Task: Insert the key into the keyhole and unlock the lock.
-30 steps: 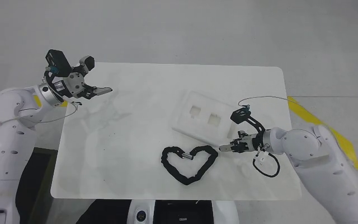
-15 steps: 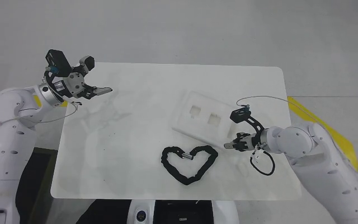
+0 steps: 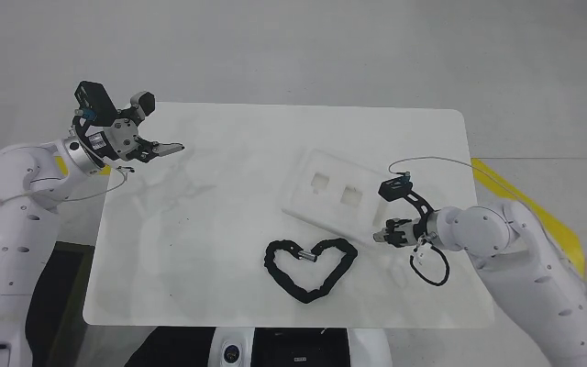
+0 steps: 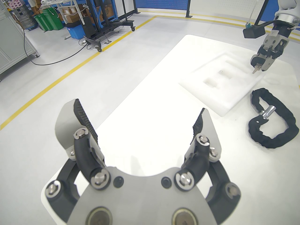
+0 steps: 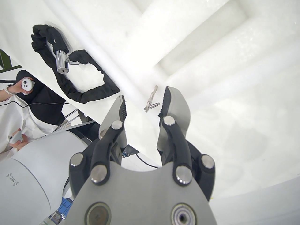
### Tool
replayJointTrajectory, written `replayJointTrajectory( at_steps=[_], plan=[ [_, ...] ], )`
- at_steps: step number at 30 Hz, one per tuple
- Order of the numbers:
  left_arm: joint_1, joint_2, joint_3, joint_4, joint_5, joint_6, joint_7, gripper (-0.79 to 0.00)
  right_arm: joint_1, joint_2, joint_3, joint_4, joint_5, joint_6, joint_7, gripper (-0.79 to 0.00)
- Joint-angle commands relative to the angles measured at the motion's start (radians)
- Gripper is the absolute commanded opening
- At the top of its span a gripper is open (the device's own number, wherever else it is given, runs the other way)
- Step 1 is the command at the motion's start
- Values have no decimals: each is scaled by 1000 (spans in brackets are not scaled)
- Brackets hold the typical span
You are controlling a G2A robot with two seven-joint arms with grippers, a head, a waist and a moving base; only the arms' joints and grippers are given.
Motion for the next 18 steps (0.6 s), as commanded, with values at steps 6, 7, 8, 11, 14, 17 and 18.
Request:
replayJointTrajectory(
  at_steps=[6, 7, 8, 11, 14, 17, 18],
  plan=[
    [0, 0, 0, 0, 0, 0, 0, 0, 11, -1, -8, 6, -9, 10, 4, -745],
    [0, 0, 0, 0, 0, 0, 0, 0, 12, -1, -8, 5, -12, 11, 6, -785],
    [0, 0, 0, 0, 0, 0, 0, 0, 12, 0, -7, 4, -13, 13, 6, -785],
    [0, 0, 0, 0, 0, 0, 0, 0, 11, 1, -1, 4, -14, 20, 7, -785],
    [0, 0, 0, 0, 0, 0, 0, 0, 9, 3, 7, 0, -24, 24, 8, -785],
    [0, 0, 0, 0, 0, 0, 0, 0, 11, 6, 15, -11, -44, 30, 12, -785],
    [0, 0, 0, 0, 0, 0, 0, 0, 11, 7, 18, -15, -54, 33, 15, -785]
  ],
)
